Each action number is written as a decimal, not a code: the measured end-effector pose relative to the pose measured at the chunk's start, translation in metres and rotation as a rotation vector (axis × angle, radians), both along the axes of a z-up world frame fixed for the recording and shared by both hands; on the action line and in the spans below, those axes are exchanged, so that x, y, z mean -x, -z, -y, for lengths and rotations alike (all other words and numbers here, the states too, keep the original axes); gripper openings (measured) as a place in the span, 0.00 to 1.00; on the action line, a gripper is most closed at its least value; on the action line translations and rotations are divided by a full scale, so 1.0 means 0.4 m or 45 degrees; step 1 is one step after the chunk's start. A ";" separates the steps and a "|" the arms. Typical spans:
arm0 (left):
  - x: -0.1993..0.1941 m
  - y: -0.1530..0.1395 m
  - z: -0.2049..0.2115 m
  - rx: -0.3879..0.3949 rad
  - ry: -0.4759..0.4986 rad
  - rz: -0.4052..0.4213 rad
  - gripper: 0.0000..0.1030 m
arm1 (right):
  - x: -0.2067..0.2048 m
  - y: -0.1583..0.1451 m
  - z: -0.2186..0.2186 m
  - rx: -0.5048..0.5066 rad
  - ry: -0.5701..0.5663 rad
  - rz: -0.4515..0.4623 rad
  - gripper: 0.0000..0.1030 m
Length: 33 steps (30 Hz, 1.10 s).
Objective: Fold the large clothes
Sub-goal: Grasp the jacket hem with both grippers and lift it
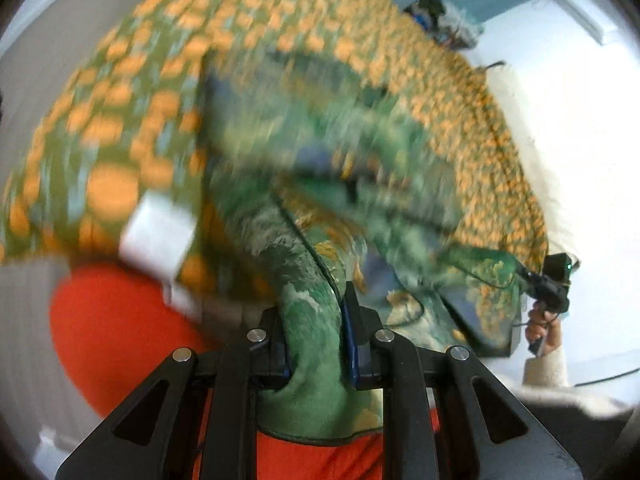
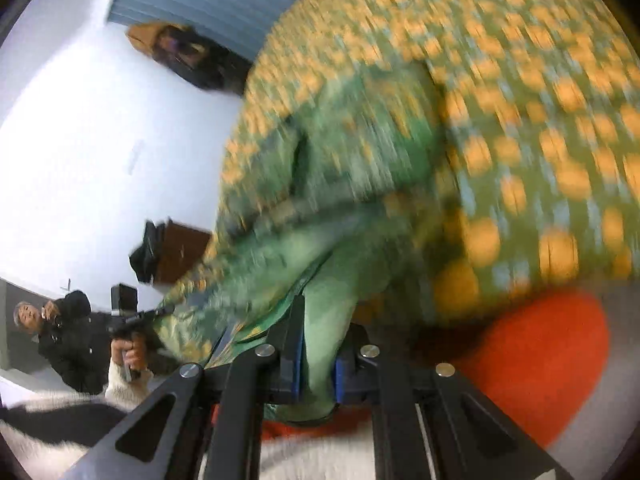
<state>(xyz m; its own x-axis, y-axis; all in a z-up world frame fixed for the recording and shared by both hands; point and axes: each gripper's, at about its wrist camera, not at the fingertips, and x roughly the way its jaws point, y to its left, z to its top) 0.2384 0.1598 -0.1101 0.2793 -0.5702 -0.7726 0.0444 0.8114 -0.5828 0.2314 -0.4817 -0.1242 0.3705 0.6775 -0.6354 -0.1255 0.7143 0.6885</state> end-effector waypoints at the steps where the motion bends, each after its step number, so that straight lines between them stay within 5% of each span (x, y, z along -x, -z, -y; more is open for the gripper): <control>1: -0.043 -0.013 0.003 0.000 -0.007 0.030 0.18 | -0.043 -0.007 -0.002 -0.005 0.009 0.033 0.11; 6: -0.272 -0.005 0.007 -0.010 -0.092 0.096 0.18 | -0.264 0.003 -0.025 0.039 0.101 0.160 0.11; 9: -0.378 0.043 0.036 -0.095 -0.122 0.090 0.21 | -0.408 0.070 -0.042 0.091 0.162 0.169 0.11; 13: -0.447 0.109 0.088 -0.204 -0.112 0.077 0.32 | -0.477 0.162 -0.059 0.139 0.249 0.130 0.11; 15: -0.455 0.119 0.093 -0.183 -0.107 0.077 0.42 | -0.485 0.204 -0.051 0.115 0.311 0.091 0.13; 17: -0.447 0.102 0.075 -0.119 -0.135 0.086 0.54 | -0.487 0.230 -0.034 0.043 0.358 0.028 0.23; 19: -0.433 0.060 0.033 -0.030 -0.187 0.147 0.80 | -0.488 0.228 -0.020 -0.067 0.390 0.001 0.48; 21: -0.416 0.017 -0.014 0.009 -0.256 0.218 0.91 | -0.491 0.197 -0.002 -0.138 0.413 0.026 0.77; 22: -0.412 0.005 -0.038 0.020 -0.282 0.245 0.91 | -0.492 0.173 0.004 -0.146 0.415 0.061 0.83; 25: -0.406 0.007 -0.068 -0.003 -0.268 0.266 0.92 | -0.495 0.116 0.010 -0.055 0.395 0.129 0.83; 27: -0.412 0.047 -0.043 -0.044 -0.172 0.226 0.93 | -0.497 0.101 -0.005 0.126 0.352 0.149 0.83; 30: -0.441 0.129 0.033 -0.197 -0.082 0.158 0.93 | -0.505 0.138 -0.051 0.349 0.264 0.123 0.83; 33: -0.477 0.197 0.104 -0.310 -0.075 0.117 0.88 | -0.518 0.191 -0.094 0.413 0.239 0.087 0.83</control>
<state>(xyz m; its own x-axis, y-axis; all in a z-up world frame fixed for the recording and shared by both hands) 0.4291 0.1181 -0.1890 0.3819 -0.3511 -0.8549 0.0366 0.9300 -0.3656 0.4386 -0.4440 -0.2005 0.5178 0.3617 -0.7753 -0.0097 0.9087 0.4174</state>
